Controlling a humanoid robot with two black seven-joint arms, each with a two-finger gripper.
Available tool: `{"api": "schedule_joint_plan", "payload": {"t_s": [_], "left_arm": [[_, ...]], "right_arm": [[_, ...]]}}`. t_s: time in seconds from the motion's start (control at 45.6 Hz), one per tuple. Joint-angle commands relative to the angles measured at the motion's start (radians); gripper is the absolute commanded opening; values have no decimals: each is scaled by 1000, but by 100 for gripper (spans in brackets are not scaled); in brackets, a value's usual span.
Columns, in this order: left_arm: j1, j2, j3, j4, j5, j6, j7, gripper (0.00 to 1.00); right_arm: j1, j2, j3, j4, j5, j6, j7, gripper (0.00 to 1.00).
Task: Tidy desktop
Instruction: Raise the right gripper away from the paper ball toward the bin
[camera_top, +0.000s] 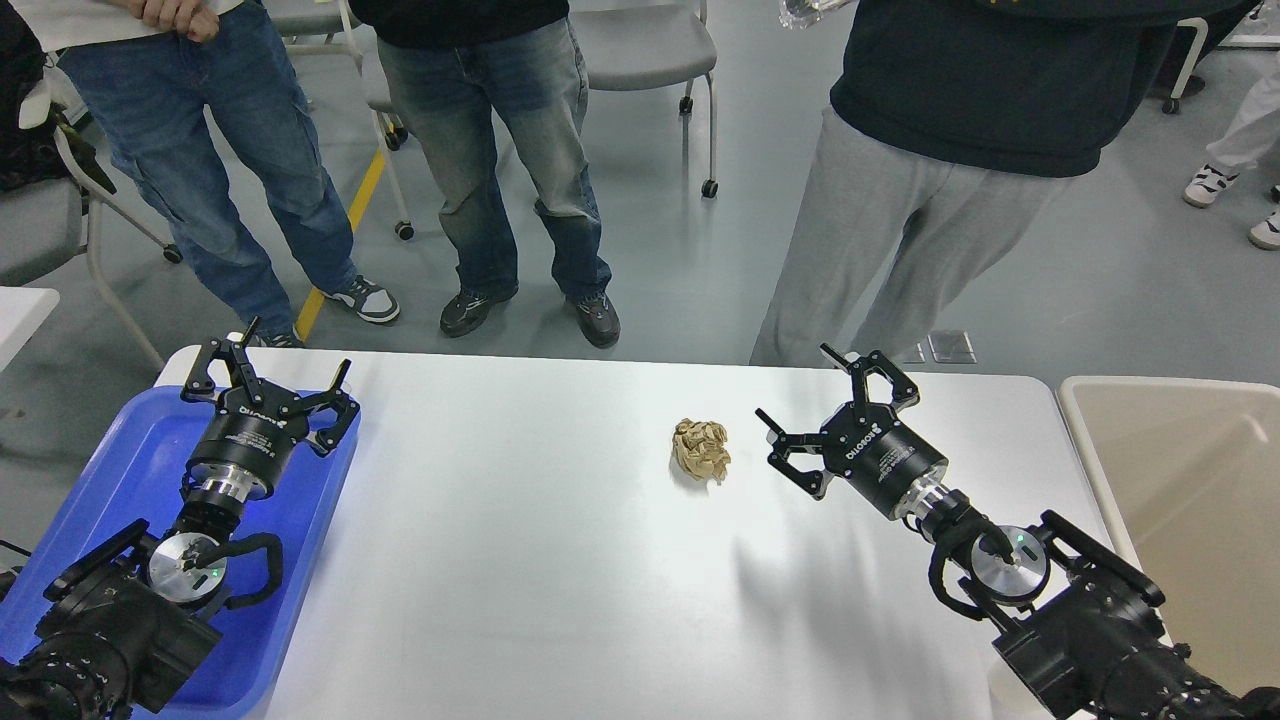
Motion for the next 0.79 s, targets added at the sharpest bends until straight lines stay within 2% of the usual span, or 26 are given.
{"api": "schedule_joint_plan", "payload": {"t_s": [0.0, 0.504, 0.57, 0.768], "left_arm": [[0, 0, 1, -1, 0, 0, 0, 100], [0, 0, -1, 1, 0, 0, -1, 100], [0, 0, -1, 1, 0, 0, -1, 100], [0, 0, -1, 1, 0, 0, -1, 100]], "right_arm": [[-1, -2, 0, 1, -1, 2, 0, 100], [1, -29, 2, 23, -54, 2, -1, 100], [2, -58, 2, 43, -74, -2, -1, 100], [22, -242, 0, 187, -178, -29, -12, 100]]}}
